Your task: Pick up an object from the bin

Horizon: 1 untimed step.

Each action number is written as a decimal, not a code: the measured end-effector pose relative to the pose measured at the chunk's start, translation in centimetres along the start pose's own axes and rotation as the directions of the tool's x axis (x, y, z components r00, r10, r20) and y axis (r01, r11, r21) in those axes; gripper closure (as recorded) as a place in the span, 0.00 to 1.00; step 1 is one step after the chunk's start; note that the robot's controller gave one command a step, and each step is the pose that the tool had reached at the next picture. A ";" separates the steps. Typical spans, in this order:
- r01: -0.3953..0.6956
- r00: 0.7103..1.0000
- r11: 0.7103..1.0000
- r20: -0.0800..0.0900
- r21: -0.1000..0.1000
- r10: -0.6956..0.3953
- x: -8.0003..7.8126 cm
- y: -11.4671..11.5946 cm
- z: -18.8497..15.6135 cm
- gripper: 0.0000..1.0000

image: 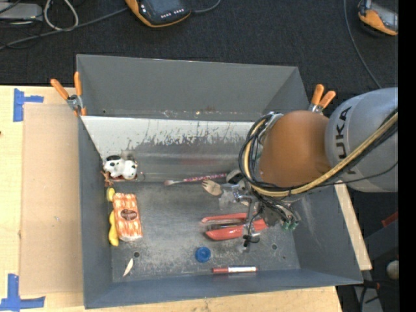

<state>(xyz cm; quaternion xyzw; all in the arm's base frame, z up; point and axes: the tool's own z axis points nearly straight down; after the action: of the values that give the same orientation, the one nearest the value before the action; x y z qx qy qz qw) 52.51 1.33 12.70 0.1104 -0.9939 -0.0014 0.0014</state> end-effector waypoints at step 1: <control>-0.048 0.999 0.999 -0.002 0.000 0.048 0.2 -1.7 1.6 0.00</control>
Offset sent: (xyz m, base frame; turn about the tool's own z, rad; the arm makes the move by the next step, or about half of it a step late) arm 0.0026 -0.0358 -0.0254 0.1112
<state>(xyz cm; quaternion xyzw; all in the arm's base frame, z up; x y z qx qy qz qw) 52.65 -0.37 11.06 0.0864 -0.9963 -0.0013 0.0026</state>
